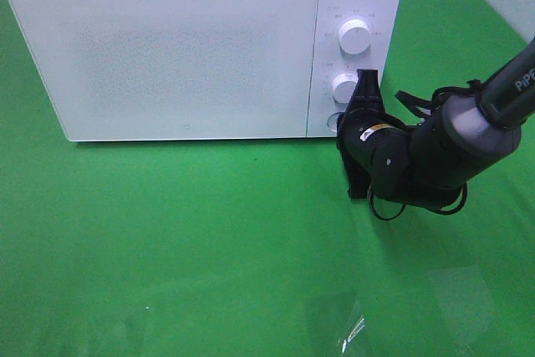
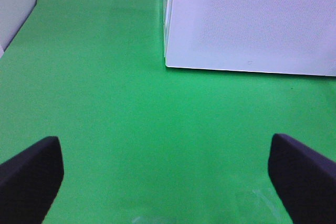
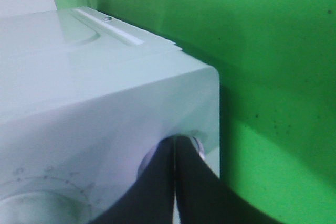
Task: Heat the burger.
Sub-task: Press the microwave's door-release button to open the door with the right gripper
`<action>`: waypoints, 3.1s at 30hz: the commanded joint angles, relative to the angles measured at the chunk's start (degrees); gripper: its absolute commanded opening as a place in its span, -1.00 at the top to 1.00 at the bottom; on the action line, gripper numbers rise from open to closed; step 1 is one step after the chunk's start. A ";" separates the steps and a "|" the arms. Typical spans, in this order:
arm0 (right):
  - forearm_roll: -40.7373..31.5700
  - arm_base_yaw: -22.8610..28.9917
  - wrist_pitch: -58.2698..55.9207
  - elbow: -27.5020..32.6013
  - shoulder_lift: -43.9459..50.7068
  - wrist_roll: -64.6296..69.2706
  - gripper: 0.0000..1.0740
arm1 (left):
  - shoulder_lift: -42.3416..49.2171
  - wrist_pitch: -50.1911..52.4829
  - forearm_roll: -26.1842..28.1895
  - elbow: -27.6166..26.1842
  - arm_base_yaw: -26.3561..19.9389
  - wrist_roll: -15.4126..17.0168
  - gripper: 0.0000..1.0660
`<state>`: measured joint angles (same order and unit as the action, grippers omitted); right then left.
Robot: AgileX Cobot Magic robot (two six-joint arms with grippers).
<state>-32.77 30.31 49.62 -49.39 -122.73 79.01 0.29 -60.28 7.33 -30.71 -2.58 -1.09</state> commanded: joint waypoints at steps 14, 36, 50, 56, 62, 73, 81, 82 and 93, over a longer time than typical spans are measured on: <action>-0.11 -0.29 11.80 -1.95 -0.11 -0.23 1.00 | 0.86 0.80 0.23 0.17 -0.23 -0.17 -0.83; 3.09 -4.35 22.86 -9.51 -2.75 3.09 1.00 | 0.86 0.80 0.17 0.17 -0.23 -0.17 -0.83; 4.07 -4.81 24.52 -9.74 -2.75 2.69 1.00 | 0.86 0.80 0.17 0.17 -0.23 -0.17 -0.83; 4.07 -4.76 23.55 -8.82 -2.35 2.69 1.00 | 0.86 0.80 0.17 0.17 -0.23 -0.17 -0.83; 4.53 -4.76 20.97 -7.10 -1.66 4.30 1.00 | 0.86 0.80 0.17 0.17 -0.23 -0.17 -0.83; 5.50 -0.57 13.41 -1.26 0.92 5.39 1.00 | 0.86 0.80 0.17 0.17 -0.23 -0.17 -0.83; 6.76 1.26 9.11 2.81 2.81 5.21 1.00 | 0.86 0.80 0.17 0.17 -0.23 -0.17 -0.83; 7.96 1.26 6.59 4.07 3.78 5.04 1.00 | 0.86 0.80 0.17 0.17 -0.23 -0.17 -0.83; 13.75 1.26 -3.84 11.23 10.94 1.83 0.97 | 0.86 0.80 0.17 0.17 -0.23 -0.17 -0.83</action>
<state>-21.60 31.51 49.45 -39.36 -114.25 83.54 0.29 -60.28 7.33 -30.71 -2.58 -1.09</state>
